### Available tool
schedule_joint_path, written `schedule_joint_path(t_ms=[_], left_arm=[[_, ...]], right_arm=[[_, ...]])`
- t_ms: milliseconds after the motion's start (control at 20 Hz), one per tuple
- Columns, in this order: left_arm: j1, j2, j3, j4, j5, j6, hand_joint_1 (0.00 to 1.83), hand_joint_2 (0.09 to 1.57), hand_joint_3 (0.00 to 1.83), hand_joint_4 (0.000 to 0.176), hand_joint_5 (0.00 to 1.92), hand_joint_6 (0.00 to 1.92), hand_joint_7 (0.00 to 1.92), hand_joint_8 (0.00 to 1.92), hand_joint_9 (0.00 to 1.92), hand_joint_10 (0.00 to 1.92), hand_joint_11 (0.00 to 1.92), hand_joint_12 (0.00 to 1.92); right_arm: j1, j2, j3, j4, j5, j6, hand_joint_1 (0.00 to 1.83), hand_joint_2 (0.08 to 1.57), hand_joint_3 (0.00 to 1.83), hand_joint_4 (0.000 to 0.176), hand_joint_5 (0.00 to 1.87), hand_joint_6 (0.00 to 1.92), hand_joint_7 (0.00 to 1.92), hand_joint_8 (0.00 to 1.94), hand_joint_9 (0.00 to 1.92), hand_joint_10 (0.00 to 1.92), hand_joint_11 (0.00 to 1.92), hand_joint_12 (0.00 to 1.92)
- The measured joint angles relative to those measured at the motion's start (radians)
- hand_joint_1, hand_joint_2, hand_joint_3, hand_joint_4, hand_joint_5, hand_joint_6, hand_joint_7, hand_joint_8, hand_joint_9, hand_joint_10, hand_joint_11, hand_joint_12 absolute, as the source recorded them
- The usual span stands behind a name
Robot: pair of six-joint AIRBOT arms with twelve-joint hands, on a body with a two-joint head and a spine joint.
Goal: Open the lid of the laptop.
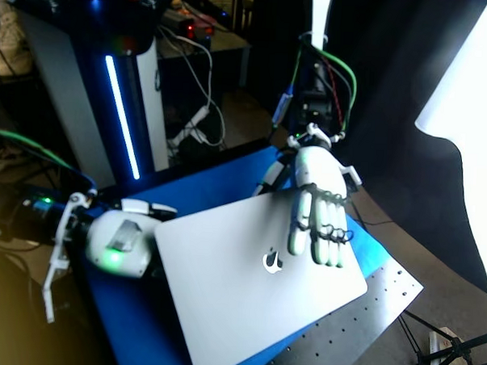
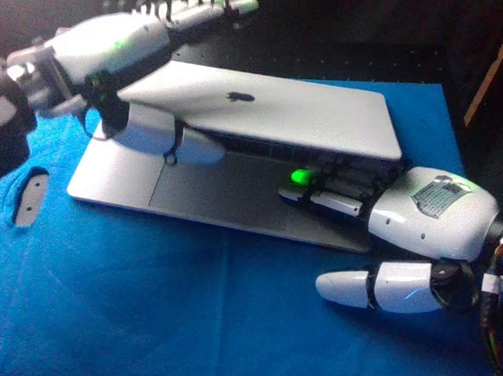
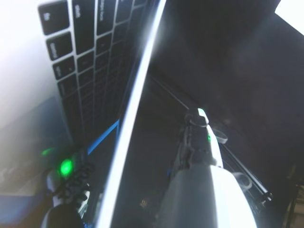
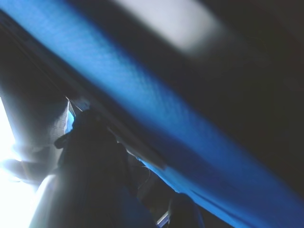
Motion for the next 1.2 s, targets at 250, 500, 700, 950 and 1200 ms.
schedule_joint_path(t_ms=[250, 500, 700, 950, 1200], left_arm=[[-0.096, -0.022, 0.060, 0.000, 0.023, -0.003, 0.79, 1.00, 0.00, 0.176, 0.00, 0.00, 0.00, 0.00, 0.00, 0.00, 0.00, 0.00], [-0.160, -0.071, 0.125, -0.008, 0.054, -0.002, 0.82, 0.97, 0.00, 0.176, 0.00, 0.00, 0.00, 0.00, 0.00, 0.00, 0.00, 0.00], [-0.274, -0.136, 0.239, 0.027, 0.157, 0.008, 0.85, 0.93, 0.00, 0.176, 0.00, 0.00, 0.00, 0.00, 0.00, 0.00, 0.00, 0.00], [-0.369, -0.201, 0.344, 0.025, 0.299, 0.082, 0.82, 0.97, 0.01, 0.176, 0.00, 0.00, 0.00, 0.00, 0.00, 0.00, 0.00, 0.00], [-0.411, -0.328, 0.557, 0.038, 0.415, 0.069, 0.87, 1.01, 0.01, 0.176, 0.00, 0.00, 0.00, 0.00, 0.00, 0.00, 0.00, 0.00]], right_arm=[[0.002, 0.000, 0.002, -0.013, 0.000, 0.014, 0.00, 1.26, 0.01, 0.000, 0.03, 0.01, 0.00, 0.00, 0.00, 0.00, 0.00, 0.00], [0.002, 0.007, 0.006, -0.013, -0.001, 0.016, 0.00, 1.28, 0.01, 0.000, 0.02, 0.00, 0.01, 0.00, 0.00, 0.00, 0.00, 0.00], [0.004, 0.007, 0.006, -0.014, -0.001, 0.018, 0.00, 1.26, 0.00, 0.000, 0.03, 0.00, 0.03, 0.01, 0.00, 0.00, 0.00, 0.00], [0.004, 0.004, 0.006, -0.013, 0.000, 0.018, 0.00, 1.26, 0.00, 0.000, 0.00, 0.00, 0.00, 0.00, 0.00, 0.00, 0.01, 0.01], [0.004, 0.005, 0.006, -0.014, 0.015, 0.033, 0.00, 1.29, 0.01, 0.000, 0.03, 0.01, 0.02, 0.00, 0.00, 0.00, 0.00, 0.00]])
